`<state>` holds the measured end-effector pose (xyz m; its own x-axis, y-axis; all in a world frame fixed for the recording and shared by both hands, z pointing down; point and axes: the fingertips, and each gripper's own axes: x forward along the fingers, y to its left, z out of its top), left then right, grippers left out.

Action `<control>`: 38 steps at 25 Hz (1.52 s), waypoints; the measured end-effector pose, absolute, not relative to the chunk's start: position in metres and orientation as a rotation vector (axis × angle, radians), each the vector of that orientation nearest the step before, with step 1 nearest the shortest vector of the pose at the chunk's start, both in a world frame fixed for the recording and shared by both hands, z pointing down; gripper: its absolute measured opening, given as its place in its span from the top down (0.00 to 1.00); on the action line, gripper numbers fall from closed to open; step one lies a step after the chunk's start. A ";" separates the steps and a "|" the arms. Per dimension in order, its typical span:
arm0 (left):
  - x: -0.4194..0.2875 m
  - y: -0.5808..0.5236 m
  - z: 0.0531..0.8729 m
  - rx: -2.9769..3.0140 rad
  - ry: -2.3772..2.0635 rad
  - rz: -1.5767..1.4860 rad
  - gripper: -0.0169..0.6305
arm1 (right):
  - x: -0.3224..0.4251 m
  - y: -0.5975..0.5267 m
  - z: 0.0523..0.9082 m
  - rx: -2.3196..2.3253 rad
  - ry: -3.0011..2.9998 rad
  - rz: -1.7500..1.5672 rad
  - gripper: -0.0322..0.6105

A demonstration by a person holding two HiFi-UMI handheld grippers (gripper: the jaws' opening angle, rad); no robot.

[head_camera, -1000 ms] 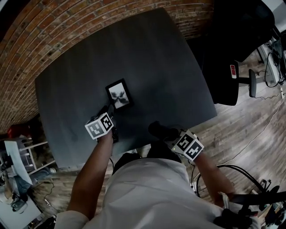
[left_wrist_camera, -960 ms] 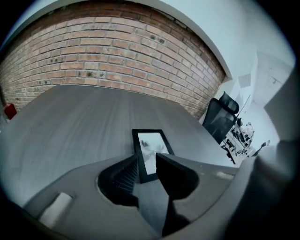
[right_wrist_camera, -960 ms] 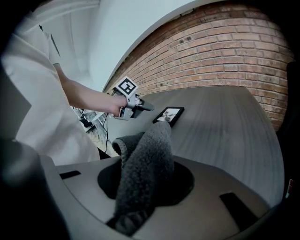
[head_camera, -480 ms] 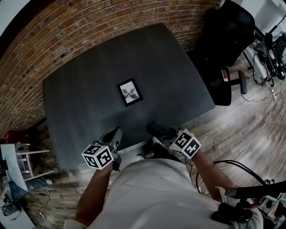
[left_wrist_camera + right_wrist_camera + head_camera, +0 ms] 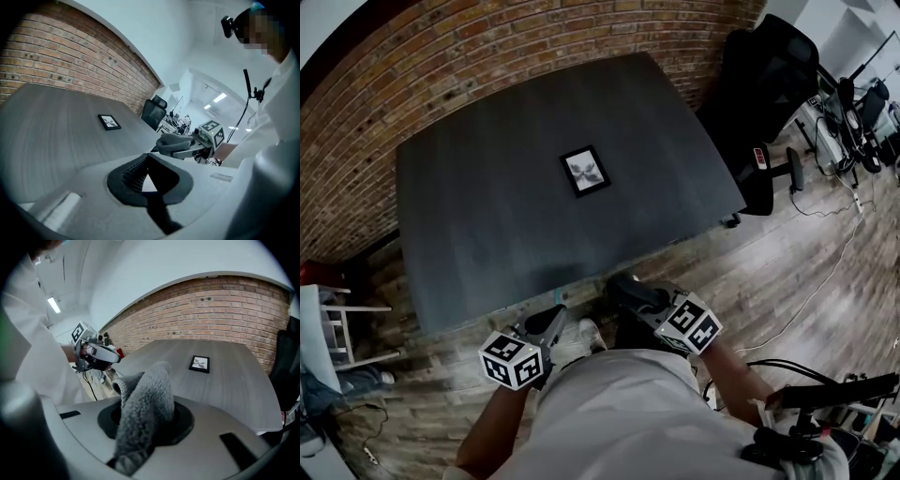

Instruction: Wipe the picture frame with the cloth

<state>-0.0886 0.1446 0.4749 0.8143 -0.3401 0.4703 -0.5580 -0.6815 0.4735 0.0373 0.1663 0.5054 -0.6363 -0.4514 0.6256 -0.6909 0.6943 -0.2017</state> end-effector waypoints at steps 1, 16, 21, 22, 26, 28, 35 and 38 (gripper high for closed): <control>-0.088 0.150 0.473 2.387 -0.651 0.463 0.95 | 0.033 0.173 0.503 0.864 -2.362 0.575 0.83; -0.046 0.182 0.441 2.420 -0.751 0.435 0.95 | 0.031 0.223 0.468 0.708 -2.454 0.464 0.83; 0.005 0.203 0.442 2.442 -0.717 0.440 0.95 | 0.074 0.248 0.478 0.720 -2.434 0.457 0.83; 0.013 0.209 0.442 2.450 -0.707 0.450 0.95 | 0.080 0.253 0.479 0.723 -2.436 0.456 0.83; 0.032 0.225 0.443 2.467 -0.707 0.492 0.95 | 0.098 0.266 0.481 0.741 -2.455 0.459 0.83; 0.038 0.227 0.447 2.458 -0.714 0.505 0.95 | 0.106 0.268 0.481 0.743 -2.456 0.449 0.83; 0.067 0.245 0.446 2.478 -0.702 0.564 0.95 | 0.135 0.291 0.483 0.774 -2.479 0.460 0.83; 0.086 0.251 0.442 2.488 -0.686 0.577 0.95 | 0.152 0.299 0.481 0.793 -2.483 0.465 0.83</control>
<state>0.0865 0.2512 0.4424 0.7843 -0.3543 0.5092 -0.5625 -0.7524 0.3428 0.1521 0.2994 0.4813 -0.7117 -0.4446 0.5439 -0.6114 0.7733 -0.1680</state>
